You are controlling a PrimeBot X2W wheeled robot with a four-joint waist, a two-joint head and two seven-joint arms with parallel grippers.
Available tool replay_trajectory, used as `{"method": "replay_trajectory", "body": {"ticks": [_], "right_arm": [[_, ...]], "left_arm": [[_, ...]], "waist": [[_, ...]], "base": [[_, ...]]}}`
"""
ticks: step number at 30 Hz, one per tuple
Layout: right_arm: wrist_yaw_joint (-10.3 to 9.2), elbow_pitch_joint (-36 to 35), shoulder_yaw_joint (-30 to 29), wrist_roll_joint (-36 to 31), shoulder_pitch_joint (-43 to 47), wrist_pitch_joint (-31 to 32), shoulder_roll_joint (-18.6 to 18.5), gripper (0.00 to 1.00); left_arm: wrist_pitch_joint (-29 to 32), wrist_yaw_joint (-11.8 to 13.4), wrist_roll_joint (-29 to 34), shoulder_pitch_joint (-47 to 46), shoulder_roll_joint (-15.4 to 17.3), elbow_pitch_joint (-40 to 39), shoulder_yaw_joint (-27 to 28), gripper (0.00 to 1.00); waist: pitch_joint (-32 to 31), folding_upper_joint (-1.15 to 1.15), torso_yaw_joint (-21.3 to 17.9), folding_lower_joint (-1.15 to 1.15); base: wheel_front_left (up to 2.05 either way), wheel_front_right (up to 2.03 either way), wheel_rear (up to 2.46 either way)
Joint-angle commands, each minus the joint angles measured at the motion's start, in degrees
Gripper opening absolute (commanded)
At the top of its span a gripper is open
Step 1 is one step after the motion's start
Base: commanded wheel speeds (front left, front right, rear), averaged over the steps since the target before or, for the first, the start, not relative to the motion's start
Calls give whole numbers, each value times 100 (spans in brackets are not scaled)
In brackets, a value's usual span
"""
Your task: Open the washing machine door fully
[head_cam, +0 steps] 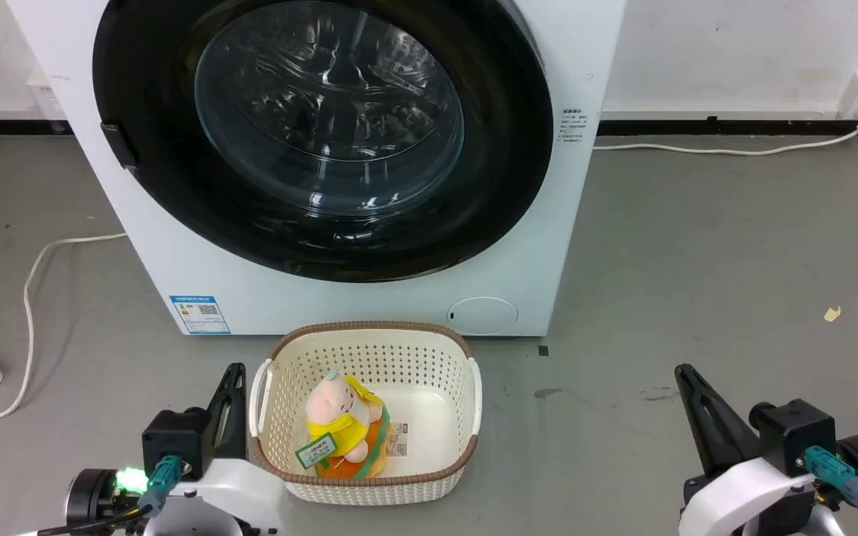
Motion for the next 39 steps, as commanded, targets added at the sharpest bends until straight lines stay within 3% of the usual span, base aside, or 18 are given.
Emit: {"method": "replay_trajectory", "body": {"ticks": [1,39], "right_arm": [[5,-25,-6,-43,51,4,29,0],[5,-25,-6,-43,51,4,29,0]], "left_arm": [[2,-25,10,81,11,-21,-4,0],[2,-25,10,81,11,-21,-4,0]], "waist": [[0,0,0,0],[0,0,0,0]], "base": [[0,0,0],[0,0,0]]}}
